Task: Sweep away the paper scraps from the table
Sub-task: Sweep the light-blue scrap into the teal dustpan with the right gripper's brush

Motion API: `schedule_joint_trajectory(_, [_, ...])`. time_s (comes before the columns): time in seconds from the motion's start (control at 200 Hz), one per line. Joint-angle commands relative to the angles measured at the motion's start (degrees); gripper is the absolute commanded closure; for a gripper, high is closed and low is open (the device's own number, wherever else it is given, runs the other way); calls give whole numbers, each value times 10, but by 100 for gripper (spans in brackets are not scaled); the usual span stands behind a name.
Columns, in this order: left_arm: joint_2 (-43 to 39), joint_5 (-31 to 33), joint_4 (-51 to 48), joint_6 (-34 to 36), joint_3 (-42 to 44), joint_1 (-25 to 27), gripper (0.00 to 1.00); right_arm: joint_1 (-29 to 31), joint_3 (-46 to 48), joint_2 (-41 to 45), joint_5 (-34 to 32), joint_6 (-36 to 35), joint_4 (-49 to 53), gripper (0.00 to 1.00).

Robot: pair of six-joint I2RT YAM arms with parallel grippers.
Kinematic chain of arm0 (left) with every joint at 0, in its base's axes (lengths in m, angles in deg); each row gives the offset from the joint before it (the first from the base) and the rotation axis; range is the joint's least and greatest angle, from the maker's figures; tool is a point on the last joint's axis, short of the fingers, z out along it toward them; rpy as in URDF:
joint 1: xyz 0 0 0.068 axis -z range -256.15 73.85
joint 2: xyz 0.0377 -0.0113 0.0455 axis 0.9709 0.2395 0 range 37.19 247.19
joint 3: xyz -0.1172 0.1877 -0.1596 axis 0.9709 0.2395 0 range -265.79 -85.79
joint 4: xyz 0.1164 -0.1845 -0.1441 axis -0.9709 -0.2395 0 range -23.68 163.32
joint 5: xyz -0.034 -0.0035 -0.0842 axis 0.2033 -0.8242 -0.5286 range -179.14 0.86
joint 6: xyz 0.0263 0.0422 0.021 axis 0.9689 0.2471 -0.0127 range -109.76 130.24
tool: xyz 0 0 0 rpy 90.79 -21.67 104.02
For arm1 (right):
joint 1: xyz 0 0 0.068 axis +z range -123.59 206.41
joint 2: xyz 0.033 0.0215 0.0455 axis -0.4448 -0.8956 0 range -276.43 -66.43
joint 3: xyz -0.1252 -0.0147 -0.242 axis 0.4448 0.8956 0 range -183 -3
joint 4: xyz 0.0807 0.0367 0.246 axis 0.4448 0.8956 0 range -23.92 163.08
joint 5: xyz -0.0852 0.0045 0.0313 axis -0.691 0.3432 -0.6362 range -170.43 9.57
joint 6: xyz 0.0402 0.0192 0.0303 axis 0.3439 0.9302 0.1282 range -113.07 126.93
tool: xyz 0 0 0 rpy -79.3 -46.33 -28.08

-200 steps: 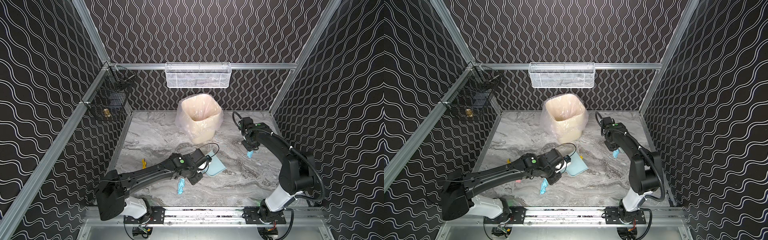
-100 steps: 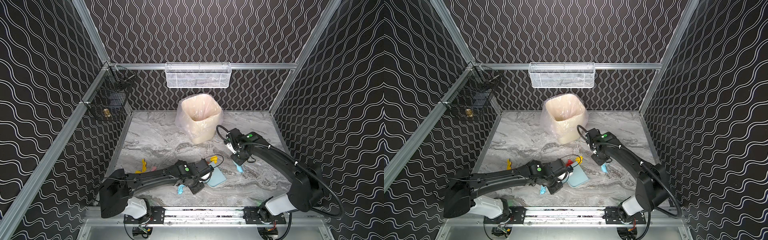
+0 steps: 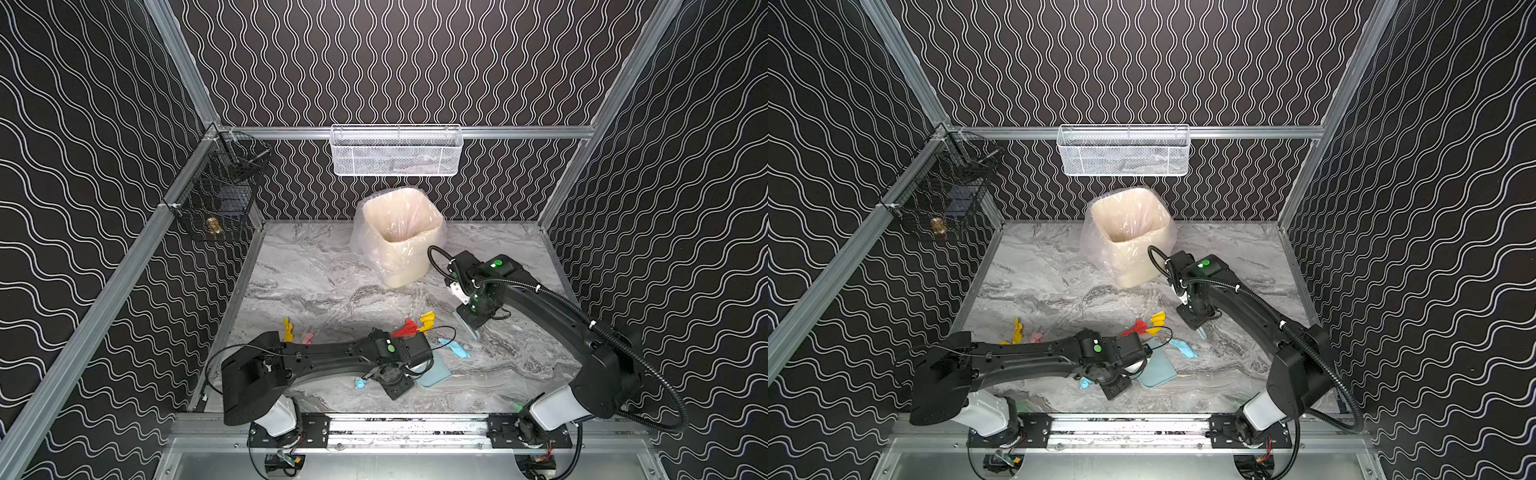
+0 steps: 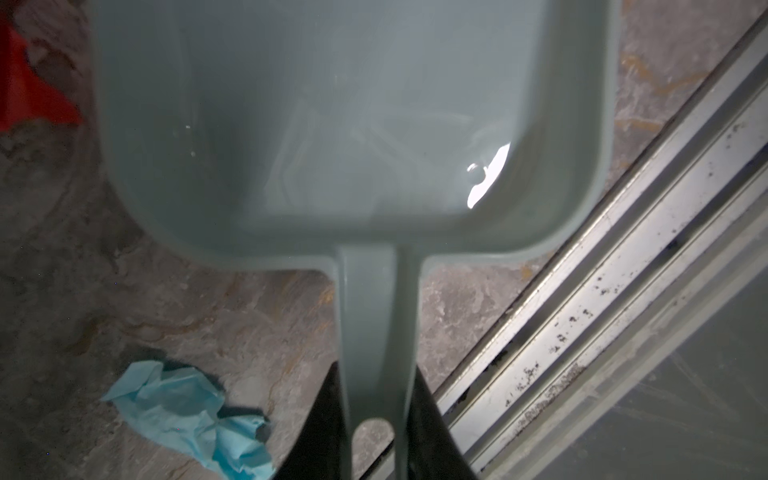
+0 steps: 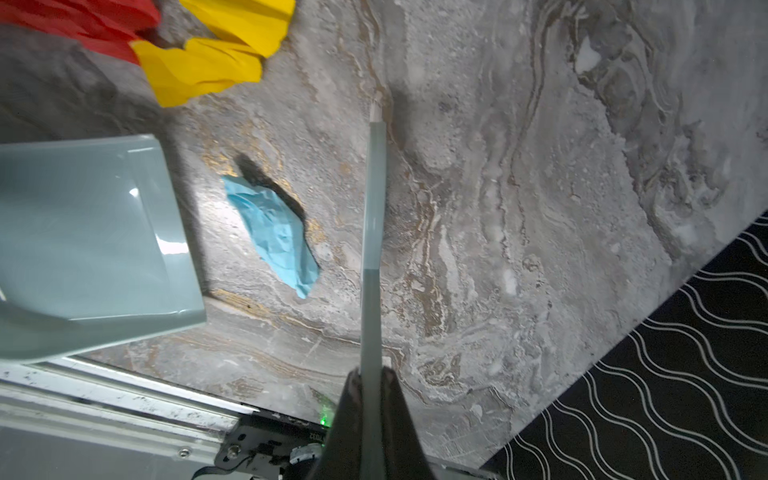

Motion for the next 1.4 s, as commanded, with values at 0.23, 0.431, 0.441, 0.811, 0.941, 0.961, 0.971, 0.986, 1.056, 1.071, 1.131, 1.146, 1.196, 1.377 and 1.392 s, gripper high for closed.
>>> schedule_joint_trajectory(0.23, [52, -5, -14, -9, -42, 0, 100, -3, 19, 1, 51, -22, 42, 100])
schedule_joint_trajectory(0.431, [76, -6, -23, -14, -52, 0, 100, 13, 22, -3, 109, -33, 34, 100])
schedule_joint_trajectory(0.441, [77, -6, -23, -15, -52, 0, 100, 16, 21, -2, 110, -34, 34, 100])
schedule_joint_trajectory(0.811, [77, 2, -11, -29, -51, 0, 100, 91, -22, -9, 199, -69, 41, 100])
schedule_joint_trajectory(0.941, [76, 2, 2, -36, -44, 0, 100, 105, -33, -9, 221, -78, 44, 100])
schedule_joint_trajectory(0.961, [75, 2, 2, -38, -43, 0, 100, 105, -34, -9, 219, -77, 44, 100])
schedule_joint_trajectory(0.971, [75, 2, 4, -38, -42, 0, 100, 105, -35, -8, 218, -76, 43, 100])
schedule_joint_trajectory(0.986, [74, 1, 4, -39, -42, 0, 100, 105, -37, -8, 215, -73, 43, 100])
schedule_joint_trajectory(1.056, [66, 1, 12, -42, -36, 0, 100, 99, -42, -1, 187, -58, 45, 100])
schedule_joint_trajectory(1.071, [63, 2, 14, -42, -34, 0, 100, 95, -44, 2, 180, -55, 45, 100])
schedule_joint_trajectory(1.131, [51, 4, 21, -43, -27, 0, 100, 75, -50, 16, 166, -45, 41, 100])
schedule_joint_trajectory(1.146, [48, 5, 22, -44, -26, 0, 100, 67, -51, 21, 165, -44, 41, 100])
schedule_joint_trajectory(1.196, [37, 5, 26, -44, -21, 0, 100, 40, -56, 36, 162, -41, 38, 100])
schedule_joint_trajectory(1.377, [-16, 15, 23, -47, -7, 0, 100, -53, -50, 98, 161, -44, 6, 100])
schedule_joint_trajectory(1.392, [-22, 15, 20, -49, -8, 0, 100, -59, -48, 103, 161, -44, 2, 100])
